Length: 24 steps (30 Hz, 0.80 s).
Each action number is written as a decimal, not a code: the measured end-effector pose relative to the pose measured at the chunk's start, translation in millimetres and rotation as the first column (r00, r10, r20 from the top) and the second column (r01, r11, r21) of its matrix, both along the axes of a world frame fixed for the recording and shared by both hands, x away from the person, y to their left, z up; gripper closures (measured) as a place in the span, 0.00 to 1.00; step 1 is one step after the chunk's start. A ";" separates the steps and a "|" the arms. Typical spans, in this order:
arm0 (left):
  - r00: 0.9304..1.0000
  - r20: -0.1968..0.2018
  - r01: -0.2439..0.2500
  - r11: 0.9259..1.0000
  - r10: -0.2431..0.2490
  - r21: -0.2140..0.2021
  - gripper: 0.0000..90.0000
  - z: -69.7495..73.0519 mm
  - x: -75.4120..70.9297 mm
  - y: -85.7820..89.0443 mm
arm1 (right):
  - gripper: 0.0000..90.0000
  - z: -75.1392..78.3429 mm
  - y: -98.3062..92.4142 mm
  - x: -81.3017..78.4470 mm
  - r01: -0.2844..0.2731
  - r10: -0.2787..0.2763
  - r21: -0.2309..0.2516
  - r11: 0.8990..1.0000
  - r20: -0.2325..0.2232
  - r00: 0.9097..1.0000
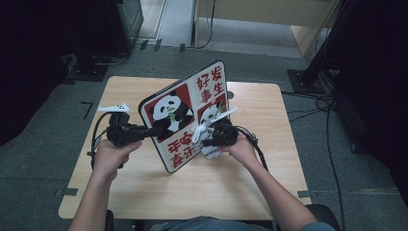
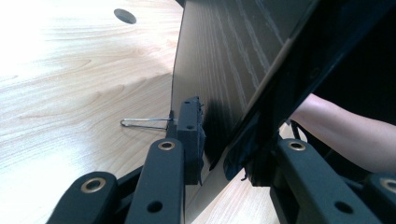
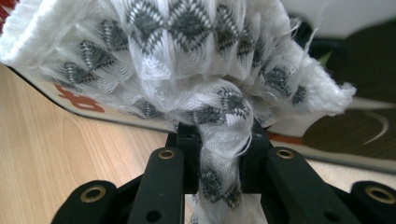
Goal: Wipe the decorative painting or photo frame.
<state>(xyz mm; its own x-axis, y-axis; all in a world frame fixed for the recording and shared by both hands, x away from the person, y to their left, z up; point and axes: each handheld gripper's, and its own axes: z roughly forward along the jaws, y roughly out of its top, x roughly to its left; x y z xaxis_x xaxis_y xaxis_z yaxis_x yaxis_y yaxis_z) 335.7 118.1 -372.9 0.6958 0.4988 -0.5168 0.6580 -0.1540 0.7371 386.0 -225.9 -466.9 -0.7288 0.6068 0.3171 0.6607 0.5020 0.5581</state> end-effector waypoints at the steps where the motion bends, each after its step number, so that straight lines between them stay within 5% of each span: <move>1: 1.000 0.000 0.000 1.000 0.000 0.000 0.81 0.0 0.0 0.0 | 0.85 -2.2 -0.1 -0.3 0.001 -0.001 -0.001 1.000 -0.007 1.000; 11: 1.000 0.000 -0.003 1.000 0.003 -0.001 0.81 0.0 -0.2 -0.2 | 0.87 -1.0 -0.7 -2.2 0.003 -0.003 -0.007 1.000 -0.024 1.000; 24: 1.000 0.000 -0.003 1.000 0.003 0.003 0.81 0.1 -0.5 -0.3 | 0.89 55.2 -2.9 -7.9 -0.023 0.021 0.036 0.999 0.073 0.997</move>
